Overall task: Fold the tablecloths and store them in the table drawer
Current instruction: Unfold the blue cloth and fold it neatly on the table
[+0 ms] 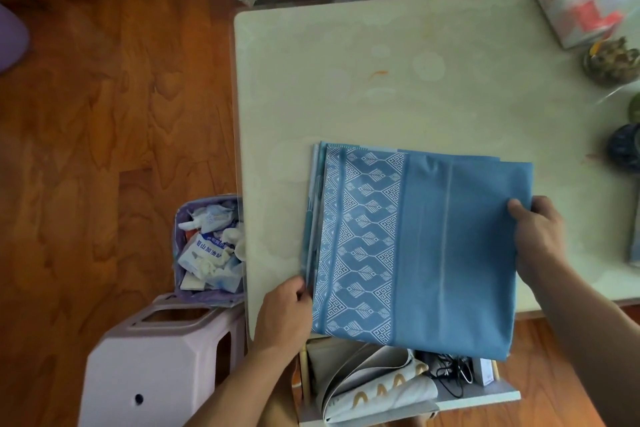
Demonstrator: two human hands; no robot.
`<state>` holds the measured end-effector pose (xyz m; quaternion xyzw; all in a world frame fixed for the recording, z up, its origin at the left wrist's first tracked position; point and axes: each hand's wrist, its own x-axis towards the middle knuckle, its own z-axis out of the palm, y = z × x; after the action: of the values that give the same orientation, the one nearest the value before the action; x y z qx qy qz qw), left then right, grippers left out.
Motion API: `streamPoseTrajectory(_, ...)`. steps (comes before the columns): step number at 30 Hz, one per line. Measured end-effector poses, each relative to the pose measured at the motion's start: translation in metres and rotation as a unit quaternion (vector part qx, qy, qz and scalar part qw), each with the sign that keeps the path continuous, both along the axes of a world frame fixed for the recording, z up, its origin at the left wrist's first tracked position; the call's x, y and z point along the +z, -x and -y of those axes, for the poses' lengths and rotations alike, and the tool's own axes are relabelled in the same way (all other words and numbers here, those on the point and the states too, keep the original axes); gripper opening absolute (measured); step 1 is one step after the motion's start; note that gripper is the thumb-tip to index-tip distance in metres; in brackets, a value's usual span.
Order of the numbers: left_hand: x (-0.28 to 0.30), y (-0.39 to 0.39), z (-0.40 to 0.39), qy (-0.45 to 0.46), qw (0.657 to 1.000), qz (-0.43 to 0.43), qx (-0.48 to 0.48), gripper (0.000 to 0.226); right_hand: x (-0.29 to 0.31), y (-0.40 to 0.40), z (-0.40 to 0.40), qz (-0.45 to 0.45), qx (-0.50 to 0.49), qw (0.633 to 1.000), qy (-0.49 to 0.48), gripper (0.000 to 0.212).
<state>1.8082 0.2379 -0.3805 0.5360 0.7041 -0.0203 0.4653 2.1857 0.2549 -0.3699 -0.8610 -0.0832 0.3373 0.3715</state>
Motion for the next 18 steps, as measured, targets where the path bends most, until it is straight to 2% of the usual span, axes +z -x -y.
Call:
streamPoseTrajectory(3,0.005,0.008,0.009,0.012,0.999,0.02,0.039,0.033,0.002,0.006,-0.006,0.002,0.015,1.0,0.005,0.009)
streamPoseTrajectory(5,0.005,0.01,0.013,0.0,0.999,0.011,0.037,0.032,0.001,0.009,-0.009,0.019,0.043,0.999,0.013,0.015)
streamPoseTrajectory(9,0.005,0.003,0.026,-0.052,0.994,0.028,0.092,0.006,-0.004,0.005,-0.017,0.064,0.096,0.992,0.048,0.022)
streamPoseTrajectory(10,0.006,0.002,0.032,-0.062,0.991,0.032,0.114,0.006,-0.004,0.004,-0.018,0.07,0.107,0.99,0.054,0.024)
streamPoseTrajectory(16,0.004,0.007,0.063,-0.085,0.976,0.074,0.186,0.026,-0.003,0.006,-0.025,0.07,0.134,0.988,0.034,0.016)
streamPoseTrajectory(18,-0.001,0.01,0.065,-0.08,0.974,0.072,0.197,0.024,-0.004,0.005,-0.027,0.062,0.134,0.989,0.023,0.018)
